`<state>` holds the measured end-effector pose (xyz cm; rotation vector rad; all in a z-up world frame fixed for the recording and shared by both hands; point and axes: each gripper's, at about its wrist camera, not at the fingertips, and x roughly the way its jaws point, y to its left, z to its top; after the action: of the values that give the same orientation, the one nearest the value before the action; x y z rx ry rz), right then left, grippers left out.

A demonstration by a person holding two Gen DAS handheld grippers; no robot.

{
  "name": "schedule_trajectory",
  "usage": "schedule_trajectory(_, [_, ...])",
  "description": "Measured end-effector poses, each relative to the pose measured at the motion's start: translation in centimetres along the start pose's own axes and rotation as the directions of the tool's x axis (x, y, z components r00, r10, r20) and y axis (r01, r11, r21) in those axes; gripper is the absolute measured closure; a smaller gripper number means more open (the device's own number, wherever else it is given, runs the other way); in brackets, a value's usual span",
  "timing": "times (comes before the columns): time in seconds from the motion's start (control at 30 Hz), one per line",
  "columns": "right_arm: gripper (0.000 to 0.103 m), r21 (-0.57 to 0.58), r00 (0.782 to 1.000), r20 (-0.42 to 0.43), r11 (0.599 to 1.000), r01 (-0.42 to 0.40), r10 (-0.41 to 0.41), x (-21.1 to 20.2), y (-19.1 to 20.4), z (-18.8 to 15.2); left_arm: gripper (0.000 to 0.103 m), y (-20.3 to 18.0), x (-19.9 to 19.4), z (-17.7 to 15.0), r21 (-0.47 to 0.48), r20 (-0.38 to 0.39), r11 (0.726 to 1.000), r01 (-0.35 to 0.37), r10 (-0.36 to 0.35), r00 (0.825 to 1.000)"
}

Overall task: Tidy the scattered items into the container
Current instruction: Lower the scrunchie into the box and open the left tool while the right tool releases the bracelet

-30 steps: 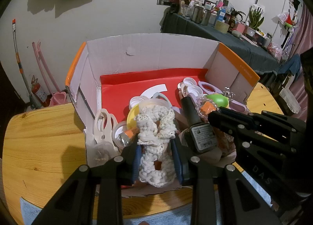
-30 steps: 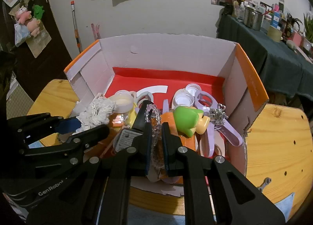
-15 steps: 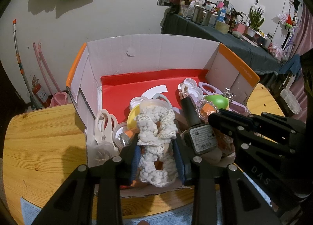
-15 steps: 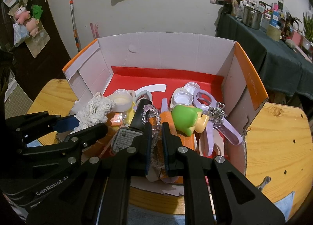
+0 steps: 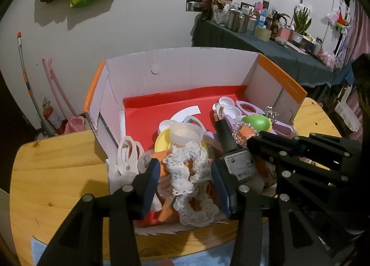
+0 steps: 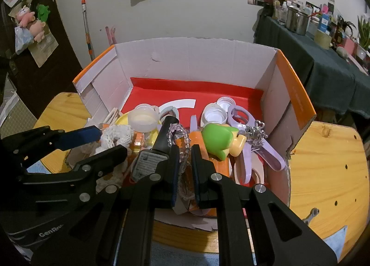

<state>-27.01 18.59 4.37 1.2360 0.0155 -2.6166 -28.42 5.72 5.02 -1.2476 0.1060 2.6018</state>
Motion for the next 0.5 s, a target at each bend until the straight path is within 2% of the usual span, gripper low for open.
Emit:
schedule_trajectory(0.27, [0.092, 0.002, 1.0, 0.001, 1.0, 0.001, -0.001, -0.06, 0.07, -0.04, 0.053, 0.22, 0.08, -0.01, -0.013, -0.008, 1.0, 0.007, -0.007, 1.0])
schedule_trajectory(0.4, [0.092, 0.006, 1.0, 0.002, 1.0, 0.002, -0.002, -0.11, 0.03, -0.05, 0.046, 0.23, -0.06, -0.04, -0.013, 0.001, 1.0, 0.005, -0.005, 1.0])
schedule_trajectory(0.5, [0.091, 0.005, 1.0, 0.003, 1.0, 0.007, -0.007, -0.13, 0.04, -0.09, 0.046, 0.22, -0.24, 0.0, -0.011, 0.007, 1.0, 0.007, -0.007, 1.0])
